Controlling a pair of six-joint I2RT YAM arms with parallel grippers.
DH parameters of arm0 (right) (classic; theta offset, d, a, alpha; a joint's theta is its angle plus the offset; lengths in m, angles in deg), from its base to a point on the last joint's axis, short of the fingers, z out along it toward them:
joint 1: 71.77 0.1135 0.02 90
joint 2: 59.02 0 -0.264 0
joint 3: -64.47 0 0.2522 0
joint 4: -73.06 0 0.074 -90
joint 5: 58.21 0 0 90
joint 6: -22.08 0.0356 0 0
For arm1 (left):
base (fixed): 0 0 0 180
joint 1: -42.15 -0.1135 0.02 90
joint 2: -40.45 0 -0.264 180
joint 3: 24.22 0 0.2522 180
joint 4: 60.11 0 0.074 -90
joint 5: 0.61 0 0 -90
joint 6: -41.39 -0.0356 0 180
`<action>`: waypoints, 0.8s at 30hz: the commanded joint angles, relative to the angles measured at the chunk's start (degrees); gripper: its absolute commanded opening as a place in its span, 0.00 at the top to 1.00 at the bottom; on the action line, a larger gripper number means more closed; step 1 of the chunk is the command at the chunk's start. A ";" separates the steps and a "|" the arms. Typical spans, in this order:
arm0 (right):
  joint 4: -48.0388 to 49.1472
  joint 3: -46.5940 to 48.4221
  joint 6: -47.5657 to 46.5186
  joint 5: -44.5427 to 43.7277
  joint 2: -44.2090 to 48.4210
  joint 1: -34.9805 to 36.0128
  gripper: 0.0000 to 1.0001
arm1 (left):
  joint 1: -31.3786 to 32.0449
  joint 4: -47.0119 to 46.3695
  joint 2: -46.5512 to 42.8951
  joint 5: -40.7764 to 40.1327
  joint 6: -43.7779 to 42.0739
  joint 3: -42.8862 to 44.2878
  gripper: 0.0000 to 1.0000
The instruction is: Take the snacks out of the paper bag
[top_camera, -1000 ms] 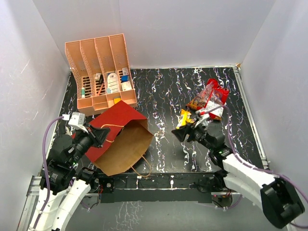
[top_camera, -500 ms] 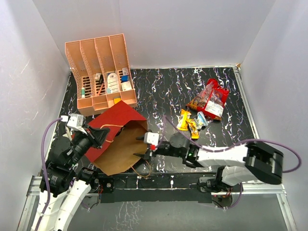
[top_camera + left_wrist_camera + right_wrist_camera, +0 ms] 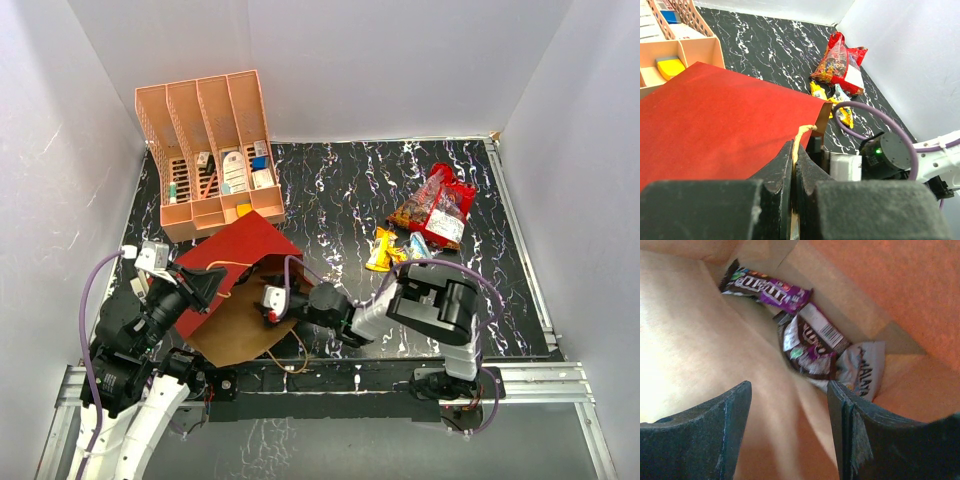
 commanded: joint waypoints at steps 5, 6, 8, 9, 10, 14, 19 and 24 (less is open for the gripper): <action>9.86 11.40 -6.15 -11.26 -10.02 0.37 0.36 | -0.94 -2.31 0.12 3.04 -1.30 -0.39 1.00; 10.34 12.33 -5.97 -11.91 -11.09 0.39 0.36 | -1.11 -2.39 0.14 3.27 -1.37 -0.37 1.00; 10.48 14.77 -4.85 -12.80 -12.87 0.41 0.36 | -1.22 -2.36 0.25 3.51 -1.39 -0.40 1.00; 10.51 15.87 -4.14 -13.15 -13.77 0.37 0.36 | -1.23 -2.43 0.31 3.59 -1.39 -0.38 1.00; 10.72 16.89 -3.49 -13.41 -14.63 0.43 0.37 | -1.39 -2.48 0.32 3.55 -1.43 -0.39 1.00; 12.94 19.47 0.14 -16.76 -17.29 1.12 0.36 | -1.80 -2.47 0.04 3.16 -1.35 -0.28 1.00; 14.86 17.76 -0.85 -12.41 -17.47 1.58 0.36 | -1.82 -2.39 0.62 2.01 -0.79 0.03 1.00; 11.06 13.13 -13.94 -7.80 -13.98 1.59 0.34 | -1.75 -3.85 2.79 3.20 -0.63 1.04 1.00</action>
